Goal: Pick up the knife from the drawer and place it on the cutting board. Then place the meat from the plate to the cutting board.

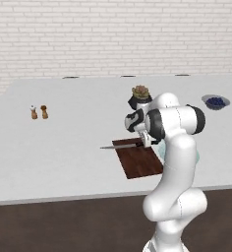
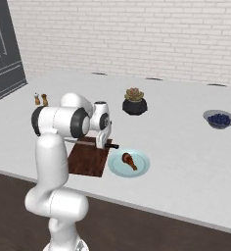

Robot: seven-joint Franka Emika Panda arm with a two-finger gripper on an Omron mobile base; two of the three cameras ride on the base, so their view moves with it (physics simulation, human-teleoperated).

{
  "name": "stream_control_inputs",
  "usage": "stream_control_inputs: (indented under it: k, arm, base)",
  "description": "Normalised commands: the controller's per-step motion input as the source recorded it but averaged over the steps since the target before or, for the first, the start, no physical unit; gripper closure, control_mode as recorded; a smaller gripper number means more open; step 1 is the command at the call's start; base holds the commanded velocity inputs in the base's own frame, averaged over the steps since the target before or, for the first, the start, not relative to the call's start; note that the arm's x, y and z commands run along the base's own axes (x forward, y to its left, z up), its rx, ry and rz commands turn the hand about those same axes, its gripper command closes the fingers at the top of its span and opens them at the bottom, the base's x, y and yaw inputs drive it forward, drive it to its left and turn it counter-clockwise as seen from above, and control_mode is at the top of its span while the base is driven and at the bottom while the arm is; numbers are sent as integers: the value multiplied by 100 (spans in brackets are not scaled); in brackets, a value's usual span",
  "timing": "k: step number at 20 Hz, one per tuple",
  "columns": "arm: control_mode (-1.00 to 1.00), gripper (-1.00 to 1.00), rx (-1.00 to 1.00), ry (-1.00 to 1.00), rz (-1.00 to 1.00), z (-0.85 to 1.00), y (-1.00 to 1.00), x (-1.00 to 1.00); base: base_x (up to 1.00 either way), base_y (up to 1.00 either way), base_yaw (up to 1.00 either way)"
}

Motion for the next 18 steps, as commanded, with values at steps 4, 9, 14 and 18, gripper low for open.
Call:
stream_control_inputs:
  k: [4,9,14,18]
  arm:
    - [-100,100,0,0,0,-36,0,3]
    - [-100,-100,0,-1,0,-21,0,-10]
    - [-100,-100,0,-4,0,12,0,-14]
    - [-100,-100,0,-4,1,39,-3,-9]
  base:
    - [0,0,0]
    - [0,0,0]
    - [0,0,0]
    - [0,0,0]
